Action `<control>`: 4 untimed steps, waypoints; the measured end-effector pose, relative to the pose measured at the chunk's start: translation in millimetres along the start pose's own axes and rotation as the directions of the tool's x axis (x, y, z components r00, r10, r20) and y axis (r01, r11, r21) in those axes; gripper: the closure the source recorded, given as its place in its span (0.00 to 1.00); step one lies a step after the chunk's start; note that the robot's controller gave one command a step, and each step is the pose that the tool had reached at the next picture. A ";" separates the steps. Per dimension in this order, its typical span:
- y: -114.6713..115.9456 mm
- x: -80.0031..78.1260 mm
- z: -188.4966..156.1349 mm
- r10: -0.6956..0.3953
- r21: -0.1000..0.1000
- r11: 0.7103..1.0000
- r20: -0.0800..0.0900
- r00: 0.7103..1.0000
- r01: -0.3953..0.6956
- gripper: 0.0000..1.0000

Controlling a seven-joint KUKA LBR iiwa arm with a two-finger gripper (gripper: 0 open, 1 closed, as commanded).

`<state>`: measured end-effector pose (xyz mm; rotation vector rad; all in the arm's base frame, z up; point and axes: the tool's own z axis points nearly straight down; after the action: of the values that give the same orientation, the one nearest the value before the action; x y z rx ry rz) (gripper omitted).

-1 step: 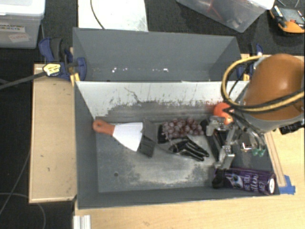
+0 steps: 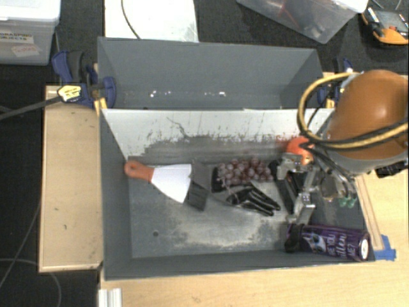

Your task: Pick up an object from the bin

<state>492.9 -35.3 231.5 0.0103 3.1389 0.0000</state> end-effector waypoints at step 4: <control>5.9 -54.4 161.7 0.367 -0.007 0.930 0.012 0.930 -0.367 0.00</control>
Offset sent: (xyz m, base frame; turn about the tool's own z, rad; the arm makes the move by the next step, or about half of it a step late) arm 0.0538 0.0125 -0.0715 0.2049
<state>547.8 -29.8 69.9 0.5942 3.0687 0.0077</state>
